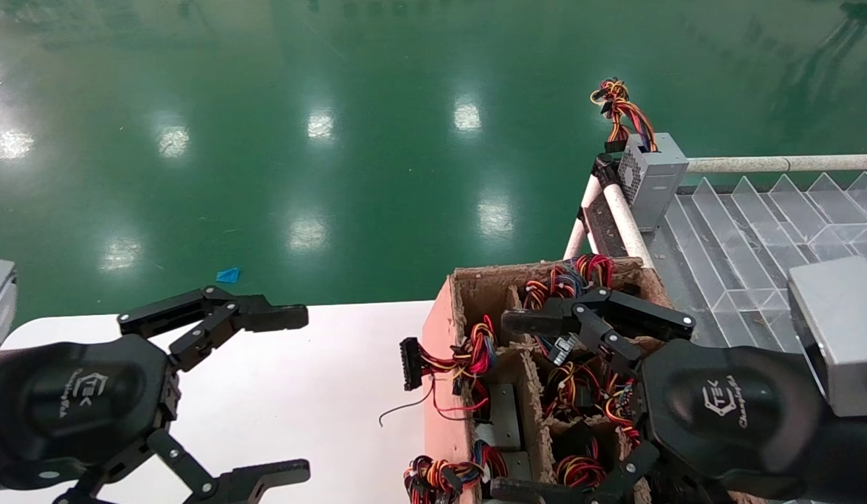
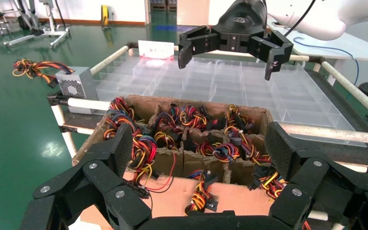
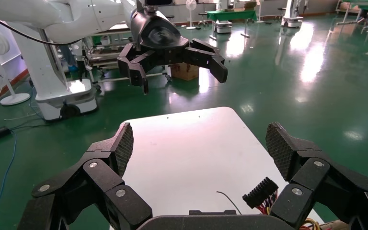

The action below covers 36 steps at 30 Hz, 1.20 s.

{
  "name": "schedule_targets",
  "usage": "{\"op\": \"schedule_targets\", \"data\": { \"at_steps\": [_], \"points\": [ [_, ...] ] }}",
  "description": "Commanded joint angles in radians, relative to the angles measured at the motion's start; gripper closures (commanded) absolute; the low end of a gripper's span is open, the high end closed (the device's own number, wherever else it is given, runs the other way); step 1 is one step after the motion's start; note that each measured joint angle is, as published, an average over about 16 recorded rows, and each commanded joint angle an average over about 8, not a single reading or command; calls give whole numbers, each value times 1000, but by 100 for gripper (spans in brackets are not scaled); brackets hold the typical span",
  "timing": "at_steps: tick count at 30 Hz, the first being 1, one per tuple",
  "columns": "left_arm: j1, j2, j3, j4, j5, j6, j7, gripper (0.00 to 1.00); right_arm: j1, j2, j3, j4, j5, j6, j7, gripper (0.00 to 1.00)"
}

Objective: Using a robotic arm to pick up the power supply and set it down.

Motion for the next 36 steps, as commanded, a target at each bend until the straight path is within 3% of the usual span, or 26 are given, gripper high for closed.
{"op": "schedule_targets", "data": {
  "at_steps": [1, 36],
  "points": [
    [0, 0, 0, 0, 0, 0, 0, 0, 2, -1, -1, -3, -2, 2, -1, 0],
    [0, 0, 0, 0, 0, 0, 0, 0, 11, -6, -4, -15, -9, 8, -4, 0]
  ]
}}
